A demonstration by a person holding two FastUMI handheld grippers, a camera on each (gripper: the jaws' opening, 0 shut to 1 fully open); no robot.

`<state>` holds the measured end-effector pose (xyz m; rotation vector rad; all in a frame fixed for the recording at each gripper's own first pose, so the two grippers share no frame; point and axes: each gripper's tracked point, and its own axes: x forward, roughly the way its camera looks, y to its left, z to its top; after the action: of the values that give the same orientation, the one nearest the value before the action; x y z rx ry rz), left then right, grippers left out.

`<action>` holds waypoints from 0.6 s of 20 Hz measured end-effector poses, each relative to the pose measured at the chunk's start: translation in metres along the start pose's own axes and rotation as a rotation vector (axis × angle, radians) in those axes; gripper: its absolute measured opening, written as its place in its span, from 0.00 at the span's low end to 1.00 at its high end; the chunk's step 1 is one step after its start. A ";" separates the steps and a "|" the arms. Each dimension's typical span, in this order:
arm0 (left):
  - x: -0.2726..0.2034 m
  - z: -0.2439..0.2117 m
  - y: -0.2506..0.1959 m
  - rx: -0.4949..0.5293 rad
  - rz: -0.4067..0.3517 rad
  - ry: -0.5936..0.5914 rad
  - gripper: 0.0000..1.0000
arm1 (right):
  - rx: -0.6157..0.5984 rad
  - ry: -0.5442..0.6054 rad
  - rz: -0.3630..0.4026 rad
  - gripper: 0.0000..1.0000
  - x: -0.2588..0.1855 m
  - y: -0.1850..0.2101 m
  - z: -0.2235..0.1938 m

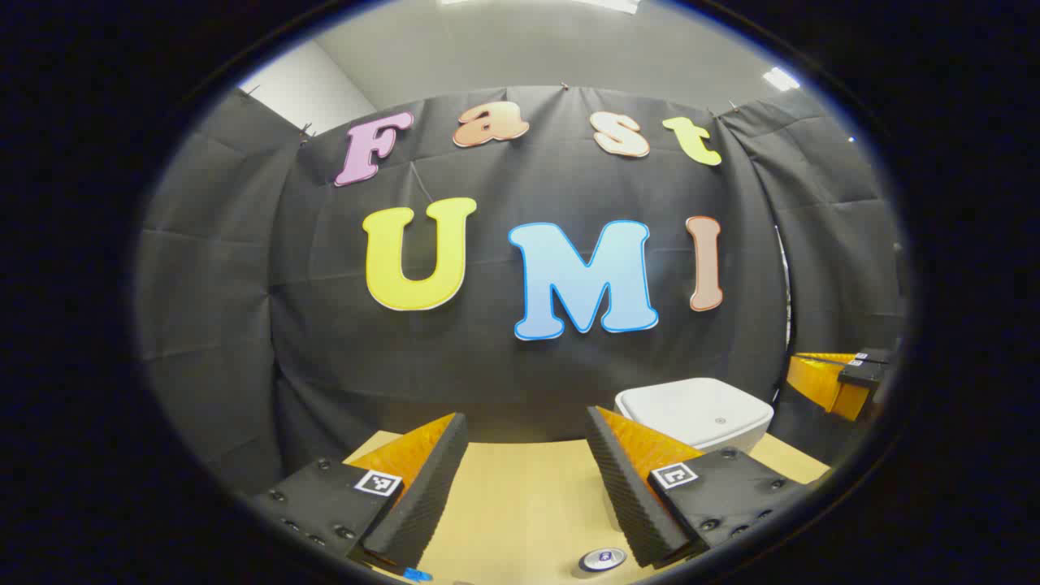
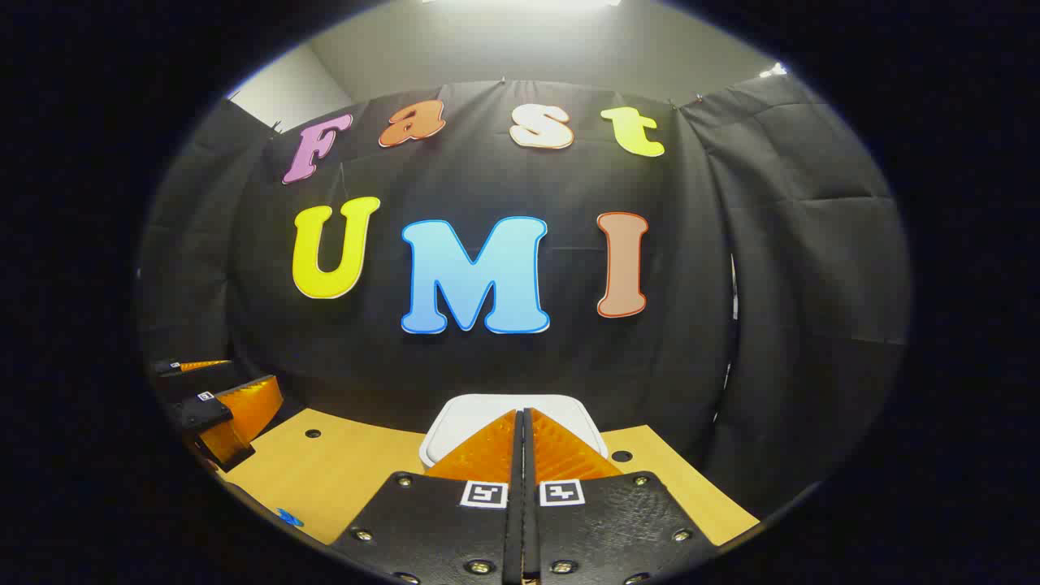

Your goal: Press the lid of the desktop garbage bin to open it, pick up the crumpled paper on the desktop and throw it into the bin, then pick up the pop can on the desktop and drop it into the bin, and finally close the garbage bin lid.

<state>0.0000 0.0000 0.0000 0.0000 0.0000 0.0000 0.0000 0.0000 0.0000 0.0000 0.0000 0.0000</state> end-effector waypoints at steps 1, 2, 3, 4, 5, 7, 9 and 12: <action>0.000 0.001 -0.002 -0.001 0.003 -0.001 1.00 | 0.013 0.014 0.015 0.00 0.002 0.001 -0.003; 0.001 0.002 -0.003 -0.001 0.005 -0.002 0.90 | 0.016 0.031 0.017 0.00 0.003 -0.001 -0.006; 0.003 0.003 -0.006 0.002 0.007 -0.006 0.96 | 0.005 0.050 0.027 0.00 0.005 0.000 -0.011; 0.004 0.004 -0.010 0.005 0.007 -0.009 0.96 | -0.009 0.057 0.039 0.00 0.007 0.001 -0.011; 0.006 0.005 -0.015 0.009 0.006 -0.011 0.96 | -0.010 0.054 0.051 0.00 0.010 0.003 -0.008; 0.009 0.006 -0.020 0.008 0.010 -0.015 0.96 | -0.003 0.057 0.060 0.00 0.016 0.002 -0.008; 0.010 0.006 -0.021 0.013 0.018 -0.016 0.96 | 0.009 0.064 0.059 0.00 0.019 -0.001 -0.010; 0.015 0.003 -0.023 0.018 0.024 -0.011 0.96 | 0.025 0.075 0.059 0.00 0.031 -0.005 -0.012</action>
<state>0.0154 -0.0232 0.0031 0.0177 -0.0110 0.0235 0.0306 -0.0053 -0.0123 0.0251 0.0748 0.0589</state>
